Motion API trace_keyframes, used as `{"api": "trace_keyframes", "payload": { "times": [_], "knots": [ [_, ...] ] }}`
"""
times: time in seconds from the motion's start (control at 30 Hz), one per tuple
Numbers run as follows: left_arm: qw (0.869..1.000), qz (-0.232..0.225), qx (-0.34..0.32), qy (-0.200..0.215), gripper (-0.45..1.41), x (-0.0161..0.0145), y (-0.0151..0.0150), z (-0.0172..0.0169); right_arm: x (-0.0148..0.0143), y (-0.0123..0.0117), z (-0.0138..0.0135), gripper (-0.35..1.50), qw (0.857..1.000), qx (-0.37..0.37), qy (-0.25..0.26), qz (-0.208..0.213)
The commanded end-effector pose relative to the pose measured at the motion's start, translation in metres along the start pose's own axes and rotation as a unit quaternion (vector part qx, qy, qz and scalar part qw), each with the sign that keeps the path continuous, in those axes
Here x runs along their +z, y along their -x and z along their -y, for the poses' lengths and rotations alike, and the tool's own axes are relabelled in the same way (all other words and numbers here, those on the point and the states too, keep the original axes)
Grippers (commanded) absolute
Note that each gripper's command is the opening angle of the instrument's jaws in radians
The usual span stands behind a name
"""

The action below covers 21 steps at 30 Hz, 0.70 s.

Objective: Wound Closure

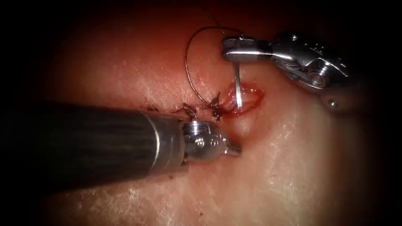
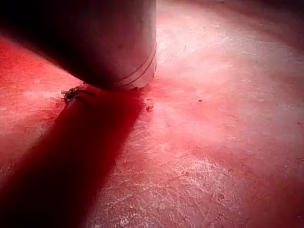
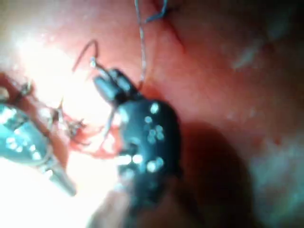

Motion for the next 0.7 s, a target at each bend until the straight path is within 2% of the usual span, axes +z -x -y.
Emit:
{"api": "trace_keyframes", "payload": {
  "times": [0.03, 0.37, 0.7],
  "knots": [
    [1.0, -0.001, 0.001, 0.001, -0.45, 0.0009, 0.0, 0.0001, 0.0009, 0.0005, -0.0001, -0.35, 1.0, 0.015, -0.002, -0.003],
    [1.0, 0.001, 0.001, 0.002, -0.45, 0.0007, 0.0001, 0.0001, 0.0012, 0.0017, 0.0005, -0.35, 0.994, 0.101, -0.001, 0.037],
    [1.0, 0.002, 0.001, 0.003, -0.45, 0.0006, 0.0001, 0.0002, 0.0014, 0.0029, 0.0013, -0.35, 0.978, 0.2, 0.001, 0.052]
  ]
}}
